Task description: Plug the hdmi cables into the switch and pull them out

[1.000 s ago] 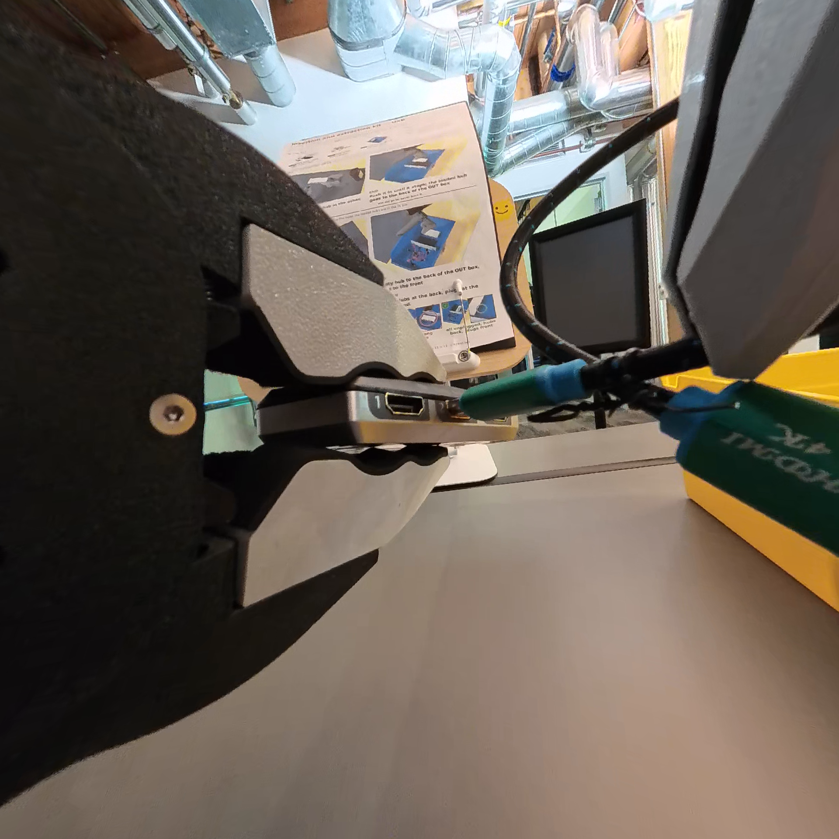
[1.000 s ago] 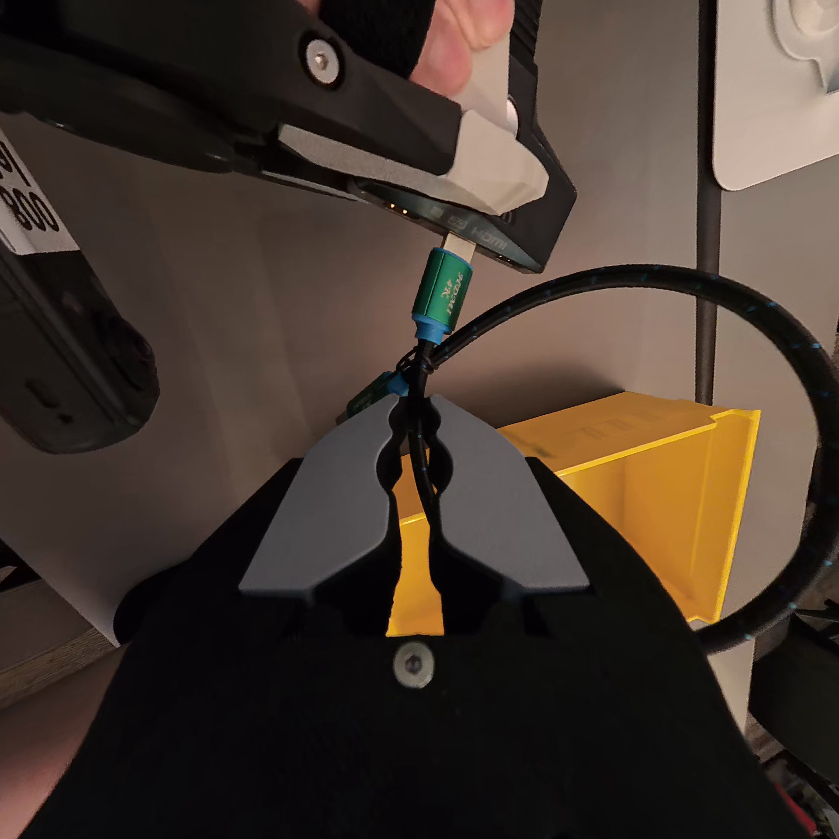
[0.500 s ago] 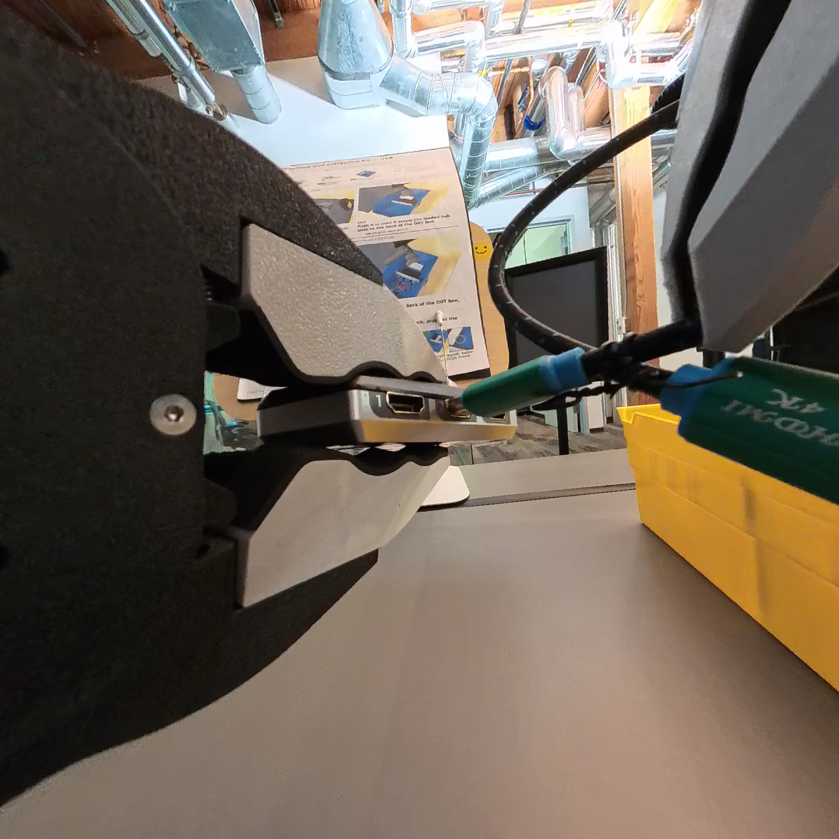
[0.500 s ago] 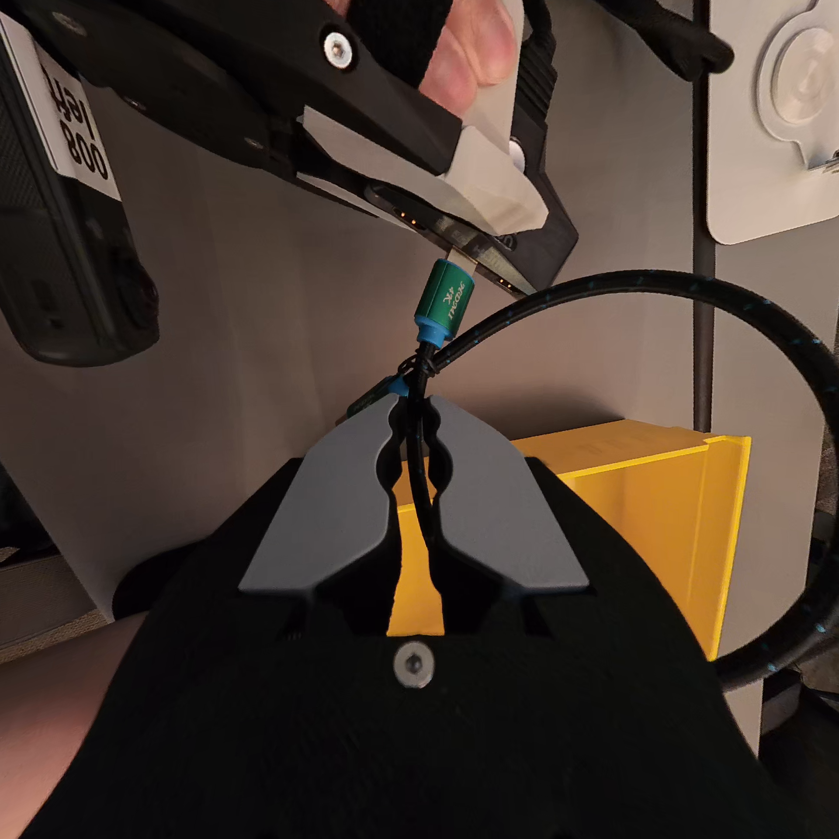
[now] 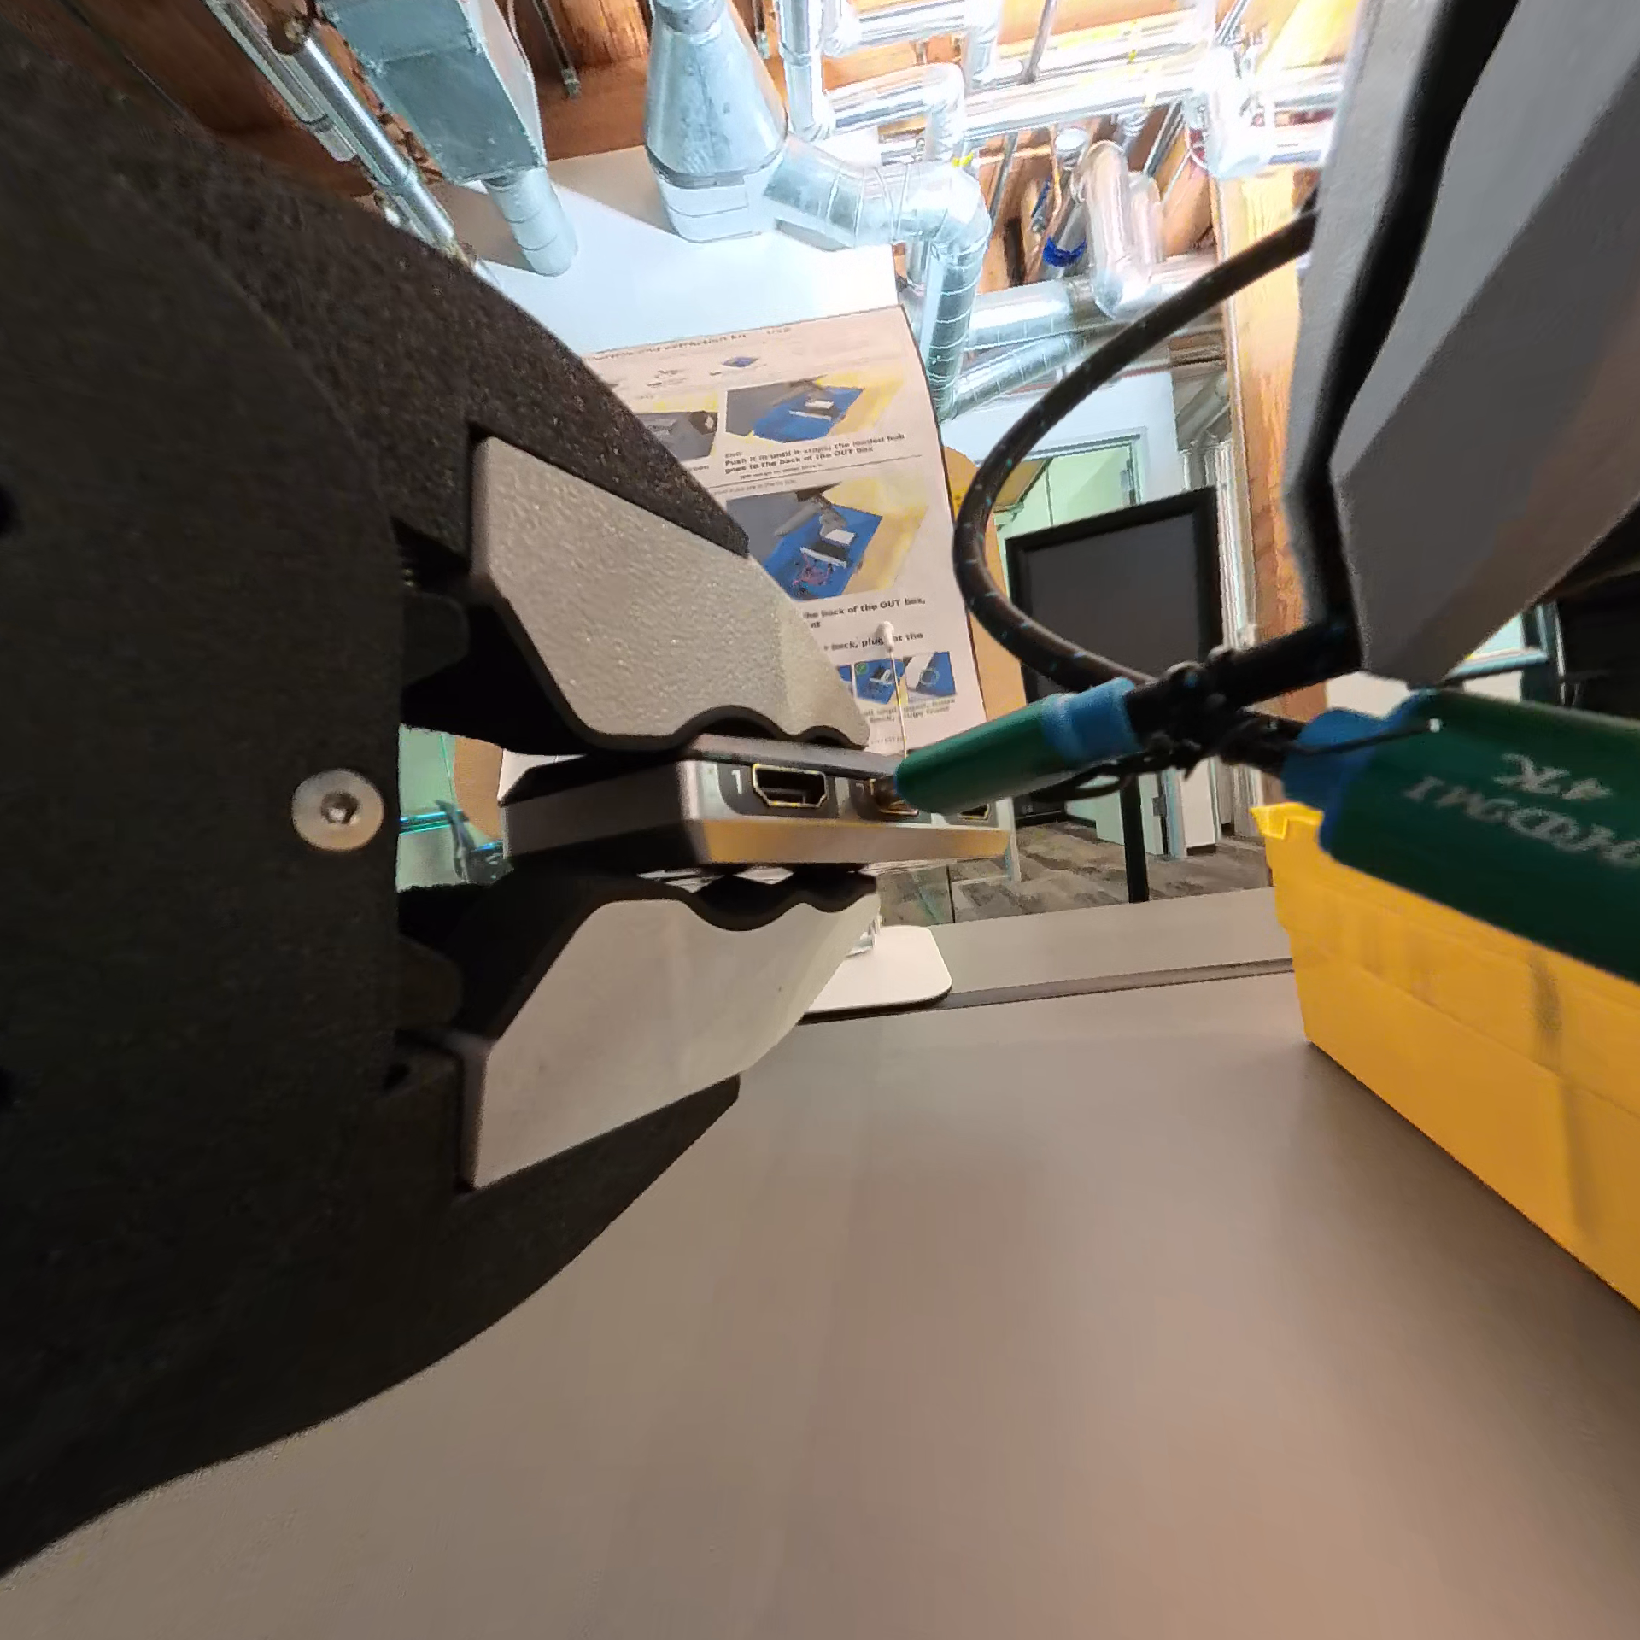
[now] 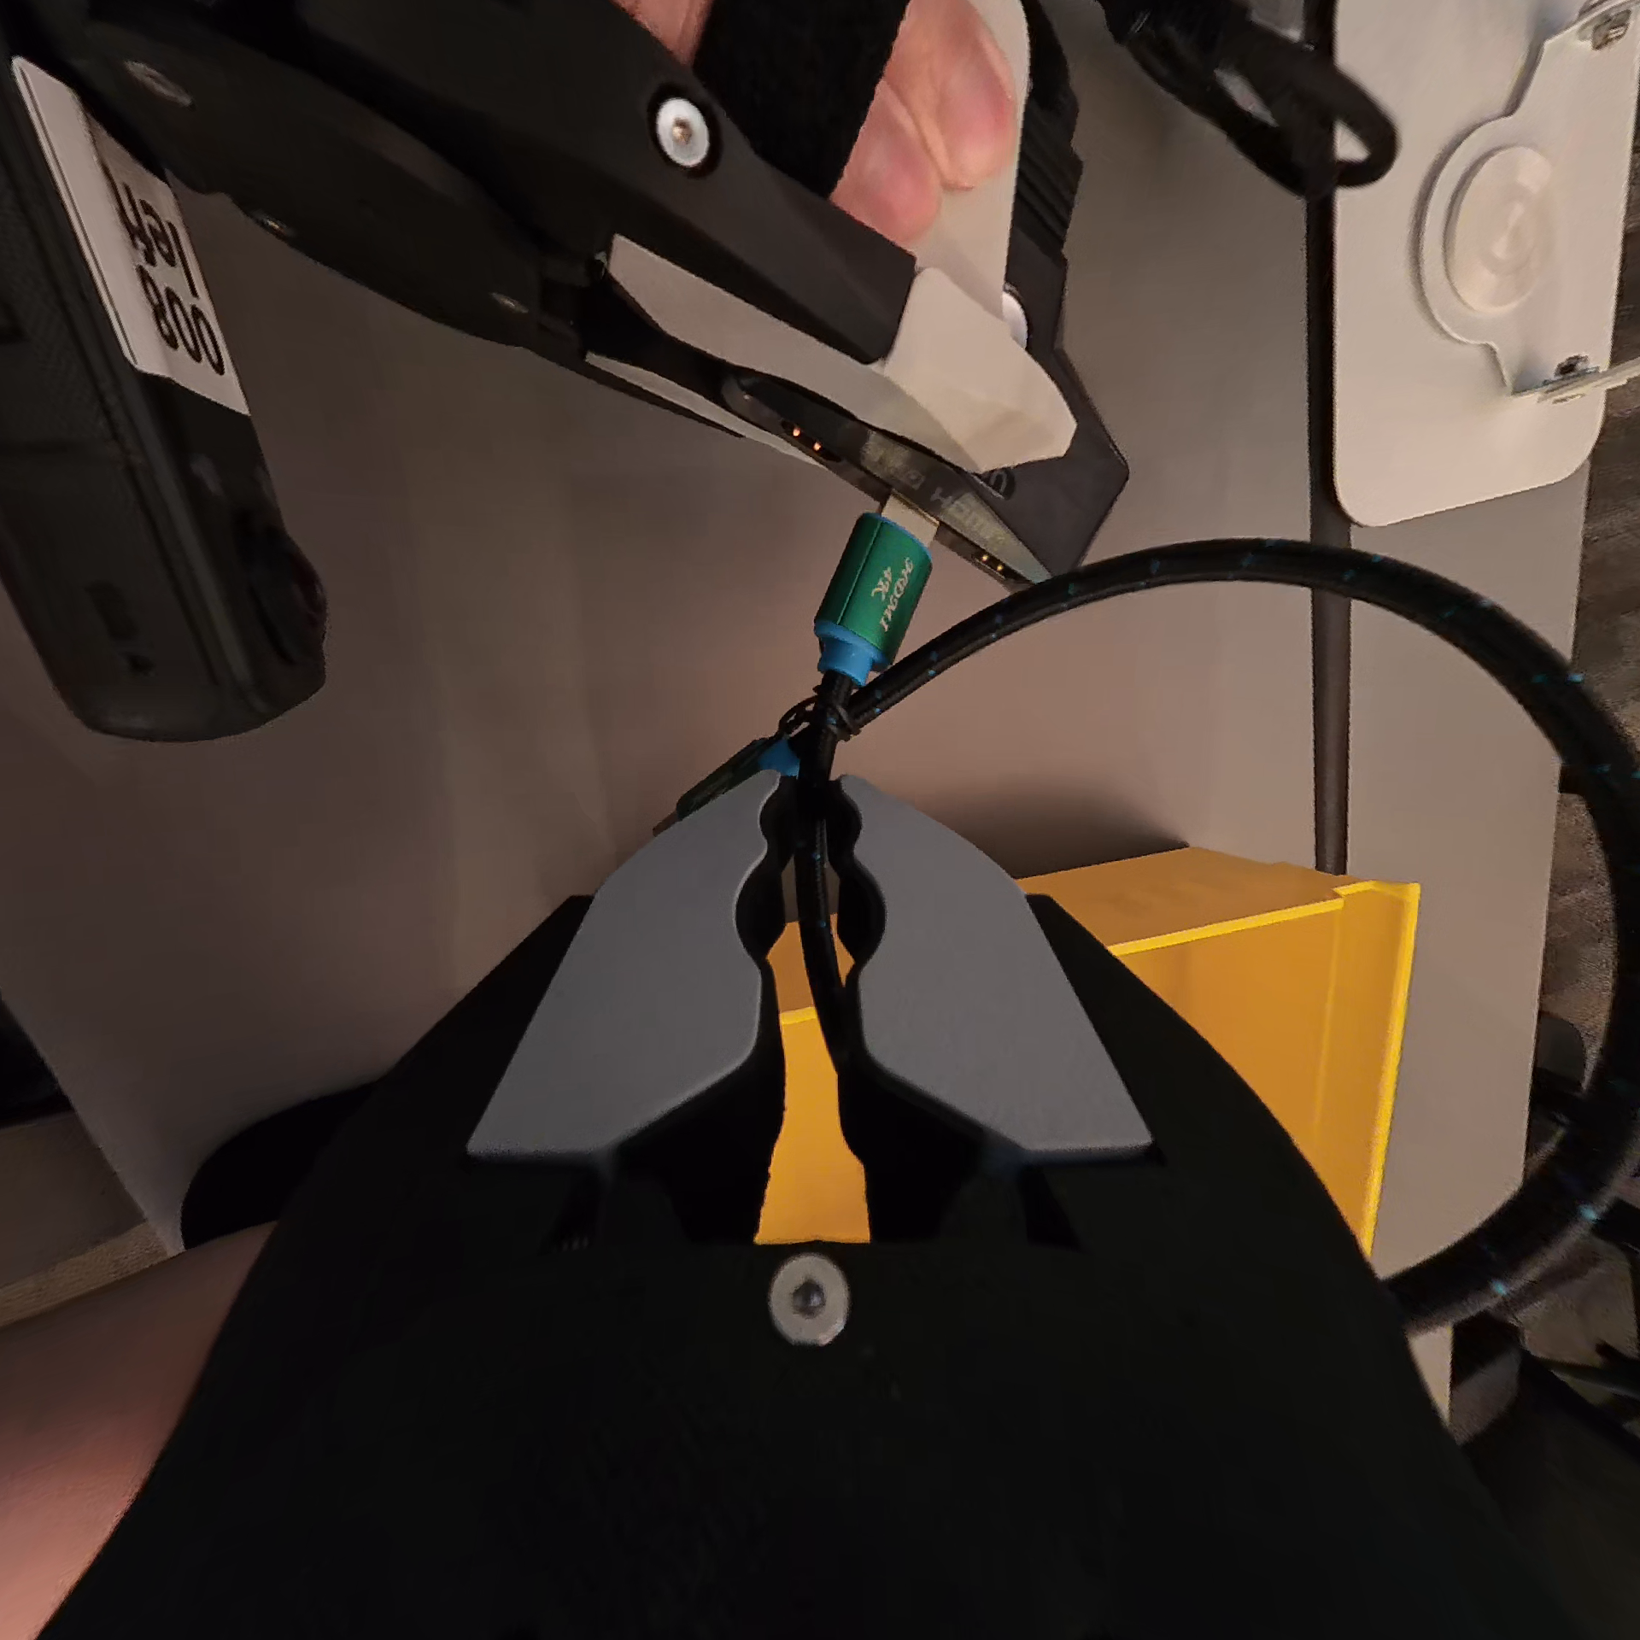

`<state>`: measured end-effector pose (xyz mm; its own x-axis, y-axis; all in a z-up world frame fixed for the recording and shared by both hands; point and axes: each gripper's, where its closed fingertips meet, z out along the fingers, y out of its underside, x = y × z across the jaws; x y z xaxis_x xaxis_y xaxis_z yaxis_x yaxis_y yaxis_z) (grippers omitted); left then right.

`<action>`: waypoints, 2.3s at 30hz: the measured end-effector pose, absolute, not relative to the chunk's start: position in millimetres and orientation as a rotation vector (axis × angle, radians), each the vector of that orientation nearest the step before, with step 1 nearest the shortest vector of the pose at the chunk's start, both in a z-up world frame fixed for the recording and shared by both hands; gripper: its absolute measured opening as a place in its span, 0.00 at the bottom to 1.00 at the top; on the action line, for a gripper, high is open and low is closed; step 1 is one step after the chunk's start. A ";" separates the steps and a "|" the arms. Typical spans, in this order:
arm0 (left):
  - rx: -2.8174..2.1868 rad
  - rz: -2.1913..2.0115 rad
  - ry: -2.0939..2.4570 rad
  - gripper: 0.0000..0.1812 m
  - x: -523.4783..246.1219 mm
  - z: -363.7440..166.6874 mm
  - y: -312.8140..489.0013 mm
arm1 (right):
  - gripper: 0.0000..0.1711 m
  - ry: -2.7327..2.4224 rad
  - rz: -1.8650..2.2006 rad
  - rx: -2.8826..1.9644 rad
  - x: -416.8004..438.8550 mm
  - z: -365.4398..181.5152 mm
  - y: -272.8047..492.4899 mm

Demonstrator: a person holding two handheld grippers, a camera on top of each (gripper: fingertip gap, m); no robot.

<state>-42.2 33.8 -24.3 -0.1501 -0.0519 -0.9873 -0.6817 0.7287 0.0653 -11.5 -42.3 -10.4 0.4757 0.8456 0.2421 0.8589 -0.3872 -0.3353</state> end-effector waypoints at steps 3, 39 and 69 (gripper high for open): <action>-0.610 0.613 1.622 0.13 -43.8 -20.1 36.3 | 0.04 -1.407 -0.042 -2.296 -12.7 -7.8 -39.6; -0.753 0.612 1.480 0.13 -43.5 -7.9 52.0 | 0.21 -1.035 0.124 -2.203 -19.5 17.7 -1.3; -0.655 0.640 1.494 0.13 -34.1 -9.6 33.2 | 0.13 -1.115 0.201 -2.371 -26.7 -9.9 -10.9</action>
<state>-34.1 33.2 -9.6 -0.0155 -0.0169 -0.9997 -0.7351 0.6780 -0.0001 -26.7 -10.9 -9.9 0.6520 0.7540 0.0796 0.6790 -0.5339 -0.5039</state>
